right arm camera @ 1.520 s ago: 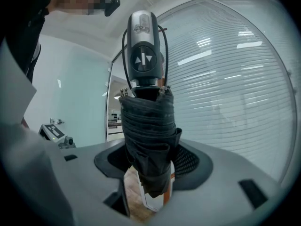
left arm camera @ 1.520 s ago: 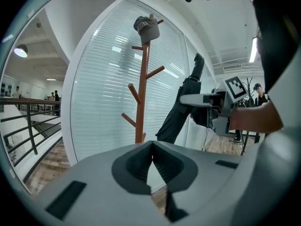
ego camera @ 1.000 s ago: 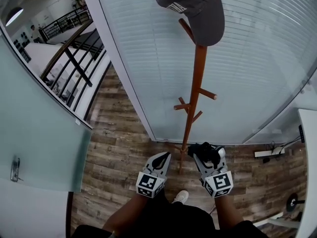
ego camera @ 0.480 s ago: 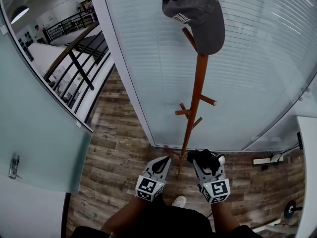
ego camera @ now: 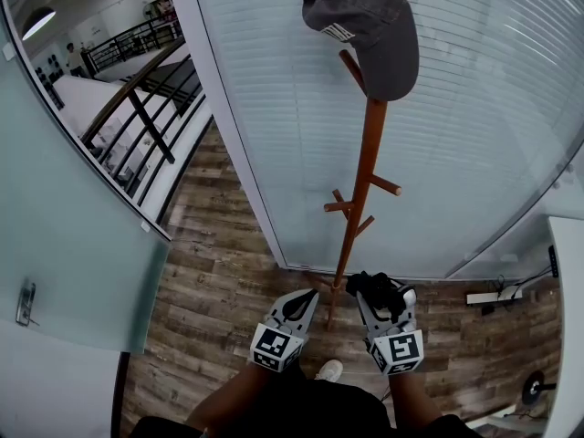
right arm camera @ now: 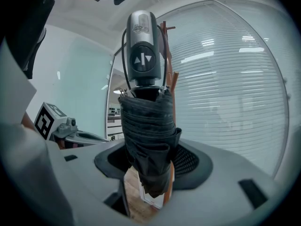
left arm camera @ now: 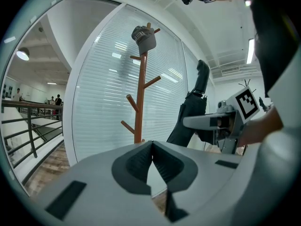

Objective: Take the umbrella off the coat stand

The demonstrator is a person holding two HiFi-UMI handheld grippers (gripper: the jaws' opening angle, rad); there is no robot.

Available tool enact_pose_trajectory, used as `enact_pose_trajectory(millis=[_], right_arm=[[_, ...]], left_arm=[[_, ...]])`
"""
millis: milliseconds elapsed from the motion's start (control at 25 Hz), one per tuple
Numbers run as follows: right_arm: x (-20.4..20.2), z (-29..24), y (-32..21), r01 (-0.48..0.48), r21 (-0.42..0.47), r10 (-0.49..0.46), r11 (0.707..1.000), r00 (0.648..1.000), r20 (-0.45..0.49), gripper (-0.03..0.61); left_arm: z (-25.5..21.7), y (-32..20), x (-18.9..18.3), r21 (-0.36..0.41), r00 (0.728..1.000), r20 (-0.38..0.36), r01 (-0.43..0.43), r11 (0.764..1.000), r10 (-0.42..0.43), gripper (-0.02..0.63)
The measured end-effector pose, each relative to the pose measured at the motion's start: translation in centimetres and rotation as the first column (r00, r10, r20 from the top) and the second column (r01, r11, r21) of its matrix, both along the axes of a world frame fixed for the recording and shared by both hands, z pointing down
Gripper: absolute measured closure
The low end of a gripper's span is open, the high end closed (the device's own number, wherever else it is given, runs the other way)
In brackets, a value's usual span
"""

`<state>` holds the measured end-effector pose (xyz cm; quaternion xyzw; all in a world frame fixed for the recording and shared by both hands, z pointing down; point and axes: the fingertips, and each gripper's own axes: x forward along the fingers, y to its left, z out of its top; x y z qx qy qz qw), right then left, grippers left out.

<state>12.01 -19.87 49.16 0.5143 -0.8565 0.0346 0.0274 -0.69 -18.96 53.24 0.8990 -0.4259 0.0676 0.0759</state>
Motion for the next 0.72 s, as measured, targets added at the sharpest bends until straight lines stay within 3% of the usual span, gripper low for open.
enact_pose_trajectory(millis=[720], right_arm=[[0.4,-0.8,-1.1,0.001,0.017,-0.001,1.0,1.0,0.016,0.336]], left_arm=[[-0.2,-0.5,0.2,0.008,1.0,0.01,0.017,1.0,-0.017,0.6]])
